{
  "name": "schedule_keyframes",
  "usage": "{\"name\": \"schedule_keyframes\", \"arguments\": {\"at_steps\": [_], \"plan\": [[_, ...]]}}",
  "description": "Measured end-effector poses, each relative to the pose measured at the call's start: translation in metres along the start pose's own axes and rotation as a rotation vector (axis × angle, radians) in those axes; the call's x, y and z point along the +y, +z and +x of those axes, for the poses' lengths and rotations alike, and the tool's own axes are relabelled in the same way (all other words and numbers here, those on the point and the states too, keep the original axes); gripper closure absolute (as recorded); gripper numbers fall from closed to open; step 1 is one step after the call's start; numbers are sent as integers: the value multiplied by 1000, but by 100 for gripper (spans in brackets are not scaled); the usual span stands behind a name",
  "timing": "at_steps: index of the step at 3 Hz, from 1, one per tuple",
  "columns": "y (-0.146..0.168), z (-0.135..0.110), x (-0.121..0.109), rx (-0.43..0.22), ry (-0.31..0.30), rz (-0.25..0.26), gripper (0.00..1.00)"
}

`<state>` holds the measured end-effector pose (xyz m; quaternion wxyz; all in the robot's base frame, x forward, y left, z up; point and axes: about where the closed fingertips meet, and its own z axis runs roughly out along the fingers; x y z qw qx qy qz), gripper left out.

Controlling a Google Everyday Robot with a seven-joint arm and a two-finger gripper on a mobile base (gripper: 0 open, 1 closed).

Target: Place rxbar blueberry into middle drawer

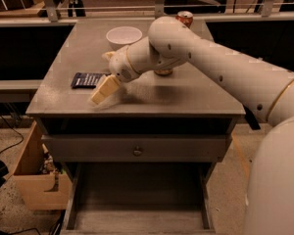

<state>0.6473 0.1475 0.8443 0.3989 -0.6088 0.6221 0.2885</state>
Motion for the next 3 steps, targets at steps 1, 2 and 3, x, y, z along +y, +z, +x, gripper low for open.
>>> {"name": "schedule_keyframes", "arguments": {"at_steps": [1,2,3], "plan": [[22,7,5,-9,-1,-72,17],[33,9,9,-11,0,-116,41],[30,5,8,-11,0,-116,64]]}}
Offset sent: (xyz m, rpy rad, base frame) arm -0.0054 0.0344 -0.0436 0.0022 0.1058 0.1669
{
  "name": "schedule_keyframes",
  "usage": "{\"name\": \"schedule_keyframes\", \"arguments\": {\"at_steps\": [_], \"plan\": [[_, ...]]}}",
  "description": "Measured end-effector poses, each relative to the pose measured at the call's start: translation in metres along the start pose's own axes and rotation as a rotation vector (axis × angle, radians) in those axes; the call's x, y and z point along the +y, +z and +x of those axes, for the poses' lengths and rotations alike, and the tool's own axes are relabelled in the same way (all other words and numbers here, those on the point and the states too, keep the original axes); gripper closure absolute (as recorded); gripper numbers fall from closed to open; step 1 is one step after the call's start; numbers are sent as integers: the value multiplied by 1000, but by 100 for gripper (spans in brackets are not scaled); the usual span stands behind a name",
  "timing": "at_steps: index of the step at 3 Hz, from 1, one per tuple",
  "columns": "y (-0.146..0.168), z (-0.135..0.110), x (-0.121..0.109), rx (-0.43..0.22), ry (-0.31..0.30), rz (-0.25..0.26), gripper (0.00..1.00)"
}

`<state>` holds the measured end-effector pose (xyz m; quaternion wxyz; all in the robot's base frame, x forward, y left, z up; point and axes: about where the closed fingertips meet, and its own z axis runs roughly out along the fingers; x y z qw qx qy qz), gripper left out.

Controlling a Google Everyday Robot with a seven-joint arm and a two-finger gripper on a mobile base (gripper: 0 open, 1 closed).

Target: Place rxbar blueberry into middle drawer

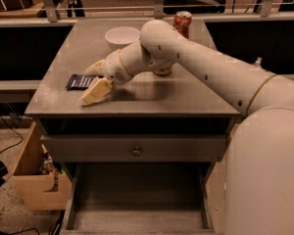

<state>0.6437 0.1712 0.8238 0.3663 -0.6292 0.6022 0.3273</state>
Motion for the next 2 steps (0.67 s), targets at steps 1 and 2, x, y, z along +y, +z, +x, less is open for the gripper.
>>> {"name": "schedule_keyframes", "arguments": {"at_steps": [1,2], "plan": [[-1,-2,0,0,0,0,87],[-2,-4,0,0,0,0,100]]}}
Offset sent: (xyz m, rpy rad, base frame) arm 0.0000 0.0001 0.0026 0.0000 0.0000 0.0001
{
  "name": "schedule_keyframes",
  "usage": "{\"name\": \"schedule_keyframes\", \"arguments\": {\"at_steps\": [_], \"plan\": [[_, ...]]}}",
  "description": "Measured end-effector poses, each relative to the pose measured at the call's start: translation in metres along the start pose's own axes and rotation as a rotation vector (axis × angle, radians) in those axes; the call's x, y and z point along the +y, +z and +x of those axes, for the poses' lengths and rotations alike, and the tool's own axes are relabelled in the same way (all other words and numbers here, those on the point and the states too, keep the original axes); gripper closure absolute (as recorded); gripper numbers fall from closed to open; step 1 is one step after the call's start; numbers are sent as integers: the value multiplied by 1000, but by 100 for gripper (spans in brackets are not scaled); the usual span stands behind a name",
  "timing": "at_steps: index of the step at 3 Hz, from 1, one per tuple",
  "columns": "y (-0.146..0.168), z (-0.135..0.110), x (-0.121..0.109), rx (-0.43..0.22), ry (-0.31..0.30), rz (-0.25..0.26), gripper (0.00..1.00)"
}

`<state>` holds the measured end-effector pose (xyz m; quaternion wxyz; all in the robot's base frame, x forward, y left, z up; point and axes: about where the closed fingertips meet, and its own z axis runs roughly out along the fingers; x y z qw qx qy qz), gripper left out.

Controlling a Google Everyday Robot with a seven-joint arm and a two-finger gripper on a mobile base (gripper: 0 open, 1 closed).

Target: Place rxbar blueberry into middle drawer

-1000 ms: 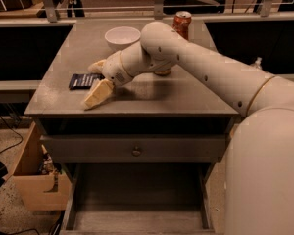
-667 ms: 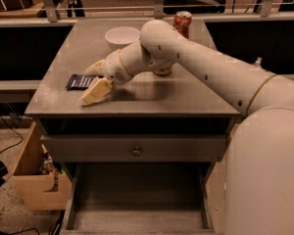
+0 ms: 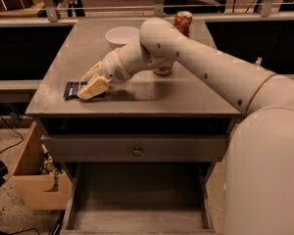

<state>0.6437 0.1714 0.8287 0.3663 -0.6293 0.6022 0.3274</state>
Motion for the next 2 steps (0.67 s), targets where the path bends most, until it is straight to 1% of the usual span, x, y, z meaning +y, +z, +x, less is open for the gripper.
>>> {"name": "schedule_keyframes", "arguments": {"at_steps": [1,2], "plan": [[0,0,0,0,0,0,100],[-8,-9,0,-20,-11,13,100]]}}
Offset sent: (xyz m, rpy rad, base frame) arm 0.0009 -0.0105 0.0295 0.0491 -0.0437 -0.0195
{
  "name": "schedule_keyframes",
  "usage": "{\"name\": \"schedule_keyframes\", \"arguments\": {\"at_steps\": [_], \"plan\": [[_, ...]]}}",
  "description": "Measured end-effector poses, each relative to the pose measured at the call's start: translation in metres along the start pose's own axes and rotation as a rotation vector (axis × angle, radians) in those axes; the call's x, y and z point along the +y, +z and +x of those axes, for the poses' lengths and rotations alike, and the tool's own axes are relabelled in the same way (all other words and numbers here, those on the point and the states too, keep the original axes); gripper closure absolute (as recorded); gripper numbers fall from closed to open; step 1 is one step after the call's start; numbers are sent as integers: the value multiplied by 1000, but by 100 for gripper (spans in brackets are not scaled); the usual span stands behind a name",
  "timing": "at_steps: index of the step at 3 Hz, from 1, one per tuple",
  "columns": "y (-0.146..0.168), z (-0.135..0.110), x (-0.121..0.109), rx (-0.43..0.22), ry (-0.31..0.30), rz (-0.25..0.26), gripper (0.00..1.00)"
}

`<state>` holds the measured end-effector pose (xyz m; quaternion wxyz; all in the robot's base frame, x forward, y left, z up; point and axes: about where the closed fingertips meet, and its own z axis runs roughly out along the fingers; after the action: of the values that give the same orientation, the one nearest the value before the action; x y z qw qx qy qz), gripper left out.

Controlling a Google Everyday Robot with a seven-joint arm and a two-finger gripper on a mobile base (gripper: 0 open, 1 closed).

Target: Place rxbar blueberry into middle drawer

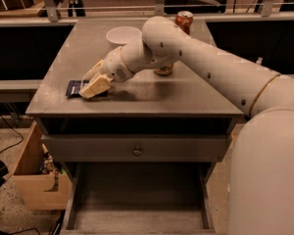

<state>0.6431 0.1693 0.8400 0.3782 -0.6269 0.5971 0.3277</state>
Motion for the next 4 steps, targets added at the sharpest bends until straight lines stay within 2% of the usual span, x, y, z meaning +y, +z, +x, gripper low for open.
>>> {"name": "schedule_keyframes", "arguments": {"at_steps": [1,2,3,4], "plan": [[-31,-17,9,20,-25,54,100],[-72,-35,35,69,-44,134,100],[-88,-23,73,92,-38,172,100],[-78,30,113,83,10,169,100]]}}
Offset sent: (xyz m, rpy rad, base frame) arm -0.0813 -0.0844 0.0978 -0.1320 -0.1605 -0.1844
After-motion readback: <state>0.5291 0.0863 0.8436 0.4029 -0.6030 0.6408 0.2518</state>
